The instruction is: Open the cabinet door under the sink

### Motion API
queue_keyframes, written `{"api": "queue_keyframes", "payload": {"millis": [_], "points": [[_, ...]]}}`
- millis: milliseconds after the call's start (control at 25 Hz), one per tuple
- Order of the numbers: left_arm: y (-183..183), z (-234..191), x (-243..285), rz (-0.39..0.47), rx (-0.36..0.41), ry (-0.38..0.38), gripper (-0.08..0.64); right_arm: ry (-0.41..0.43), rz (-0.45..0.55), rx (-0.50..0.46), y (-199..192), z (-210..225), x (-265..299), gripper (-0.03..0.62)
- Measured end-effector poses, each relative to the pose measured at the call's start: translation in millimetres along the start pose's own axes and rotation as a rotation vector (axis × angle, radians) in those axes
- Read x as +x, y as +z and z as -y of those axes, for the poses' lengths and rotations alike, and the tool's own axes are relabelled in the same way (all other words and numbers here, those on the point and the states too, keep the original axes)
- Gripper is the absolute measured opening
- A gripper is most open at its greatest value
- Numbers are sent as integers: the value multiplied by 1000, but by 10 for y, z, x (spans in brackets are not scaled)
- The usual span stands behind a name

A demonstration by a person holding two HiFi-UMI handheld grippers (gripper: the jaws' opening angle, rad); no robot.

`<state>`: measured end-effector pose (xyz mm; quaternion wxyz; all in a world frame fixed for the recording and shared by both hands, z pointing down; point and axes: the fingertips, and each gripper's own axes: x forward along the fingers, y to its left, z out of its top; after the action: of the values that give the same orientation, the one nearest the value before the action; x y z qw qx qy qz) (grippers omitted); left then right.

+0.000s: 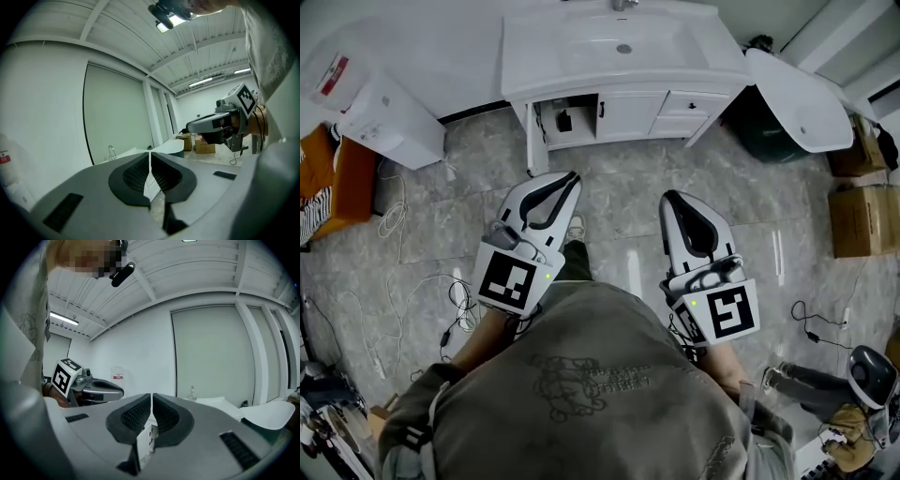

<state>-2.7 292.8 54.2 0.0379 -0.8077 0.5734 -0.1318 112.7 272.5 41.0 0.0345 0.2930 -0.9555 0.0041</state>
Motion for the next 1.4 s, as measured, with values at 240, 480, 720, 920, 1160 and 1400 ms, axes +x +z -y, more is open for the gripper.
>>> {"api": "queue_keyframes", "payload": {"millis": [240, 480, 720, 920, 1160, 1400], "points": [[-56, -419, 310, -8, -14, -19, 26, -13, -58, 7, -34, 178, 480, 34], [-94, -875, 556, -9, -20, -42, 26, -21, -41, 8, 106, 244, 975, 34], [-159, -1371, 849, -7, -31, -58, 26, -43, -31, -1, 189, 411, 1514, 34], [-274, -1767, 1073, -6, -40, -66, 26, -55, -40, -6, 188, 501, 1968, 34], [-371, -2154, 1293, 9, -29, -81, 26, -57, -70, -24, 151, 585, 2410, 34], [-534, -2404, 1499, -7, -39, -97, 26, -68, -117, -34, 13, 783, 2685, 34]]}}
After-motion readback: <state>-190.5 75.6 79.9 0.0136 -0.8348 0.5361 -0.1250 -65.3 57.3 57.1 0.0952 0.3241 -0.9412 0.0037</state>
